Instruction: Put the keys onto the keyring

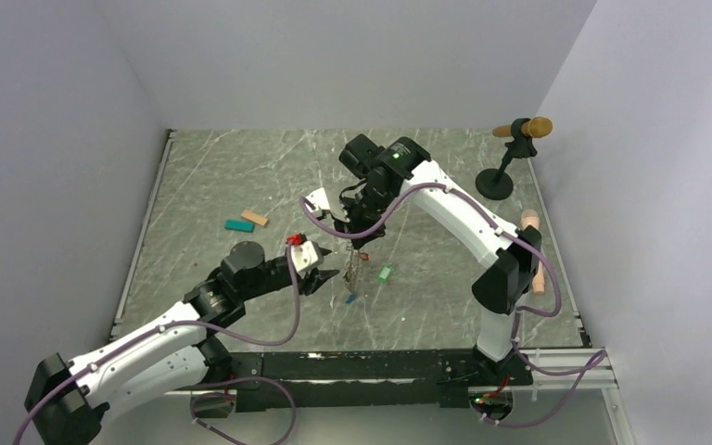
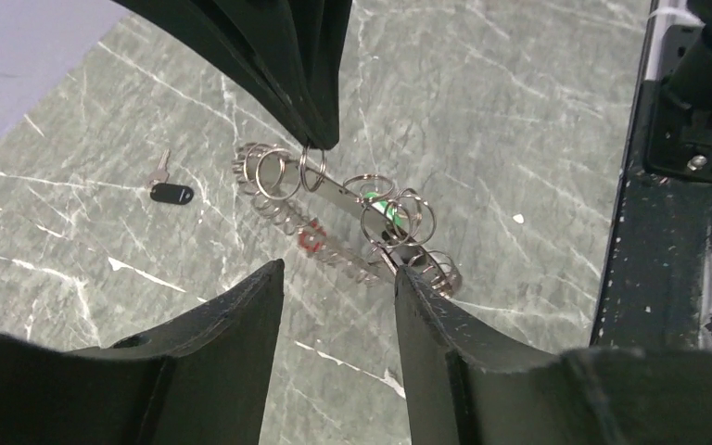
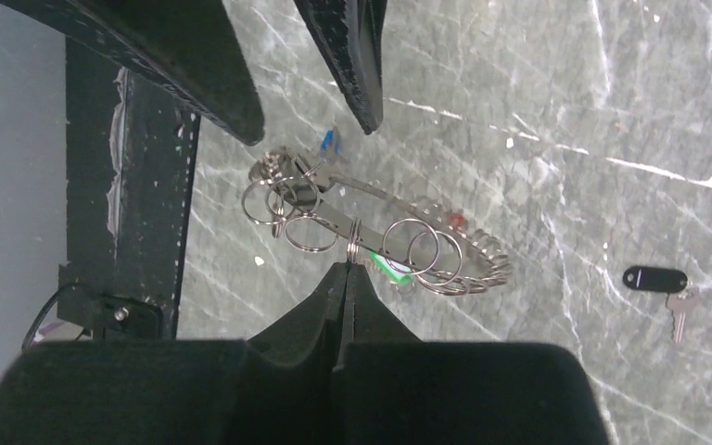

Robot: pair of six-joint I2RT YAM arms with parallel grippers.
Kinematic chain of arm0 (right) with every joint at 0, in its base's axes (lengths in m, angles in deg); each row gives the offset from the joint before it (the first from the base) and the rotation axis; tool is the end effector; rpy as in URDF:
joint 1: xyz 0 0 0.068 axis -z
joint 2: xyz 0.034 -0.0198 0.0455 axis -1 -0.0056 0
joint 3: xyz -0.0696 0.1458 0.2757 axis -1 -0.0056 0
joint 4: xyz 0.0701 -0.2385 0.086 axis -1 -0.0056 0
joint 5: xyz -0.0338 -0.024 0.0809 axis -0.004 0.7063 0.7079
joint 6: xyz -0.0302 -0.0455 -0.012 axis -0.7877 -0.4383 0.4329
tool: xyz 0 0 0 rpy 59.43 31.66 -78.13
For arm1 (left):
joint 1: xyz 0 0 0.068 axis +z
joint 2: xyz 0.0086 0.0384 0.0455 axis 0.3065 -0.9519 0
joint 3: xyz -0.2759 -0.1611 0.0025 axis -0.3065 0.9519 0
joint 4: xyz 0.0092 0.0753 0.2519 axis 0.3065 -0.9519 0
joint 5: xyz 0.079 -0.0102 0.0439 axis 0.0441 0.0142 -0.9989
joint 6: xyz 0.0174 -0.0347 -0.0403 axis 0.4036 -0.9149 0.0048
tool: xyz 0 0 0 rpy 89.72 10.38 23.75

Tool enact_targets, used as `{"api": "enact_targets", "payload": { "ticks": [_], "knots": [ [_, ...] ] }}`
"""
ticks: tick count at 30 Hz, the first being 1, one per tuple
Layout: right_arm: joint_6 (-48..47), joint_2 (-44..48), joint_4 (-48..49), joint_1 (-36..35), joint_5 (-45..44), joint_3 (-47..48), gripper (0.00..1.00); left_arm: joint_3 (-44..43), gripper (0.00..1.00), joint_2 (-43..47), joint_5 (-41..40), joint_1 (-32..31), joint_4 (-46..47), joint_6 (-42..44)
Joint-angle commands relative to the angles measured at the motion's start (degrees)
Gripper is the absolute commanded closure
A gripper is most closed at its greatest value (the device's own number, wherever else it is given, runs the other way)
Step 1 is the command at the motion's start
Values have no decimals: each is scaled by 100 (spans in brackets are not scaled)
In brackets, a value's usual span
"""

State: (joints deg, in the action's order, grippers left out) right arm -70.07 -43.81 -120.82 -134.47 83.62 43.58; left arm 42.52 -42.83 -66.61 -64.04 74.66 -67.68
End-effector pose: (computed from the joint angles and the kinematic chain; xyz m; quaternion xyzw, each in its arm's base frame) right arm 0.2486 0.2750 0.3949 -0.7464 0.5975 0.2587 0.1374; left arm 0.0999 -0.1207 0.3006 0.4353 0.6141 -0.3136 0.5788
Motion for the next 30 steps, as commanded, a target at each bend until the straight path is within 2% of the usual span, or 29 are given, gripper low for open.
{"api": "enact_targets", "payload": {
  "ticks": [1,10,16,24,26,28,30],
  "knots": [
    [167,-19,-373,-75,-347,336,100,-335,50,-393,-207,-82,462,331],
    [173,-65,-363,-100,-149,346,100,-175,56,-818,-538,-214,1415,126],
    [162,-77,-355,-106,36,335,100,-28,58,-1025,-315,-242,2005,-102],
    [216,-3,-218,-103,138,250,100,-53,66,-1266,-61,-243,2003,-177],
    [208,2,-218,-101,204,232,100,-59,73,-1270,-56,-241,1969,-156],
    [212,0,-199,-101,240,217,100,-106,97,-1304,-4,-241,1929,-154],
    [208,-4,-199,-107,262,193,100,-146,100,-1338,48,-245,1898,-168]
  ]
}}
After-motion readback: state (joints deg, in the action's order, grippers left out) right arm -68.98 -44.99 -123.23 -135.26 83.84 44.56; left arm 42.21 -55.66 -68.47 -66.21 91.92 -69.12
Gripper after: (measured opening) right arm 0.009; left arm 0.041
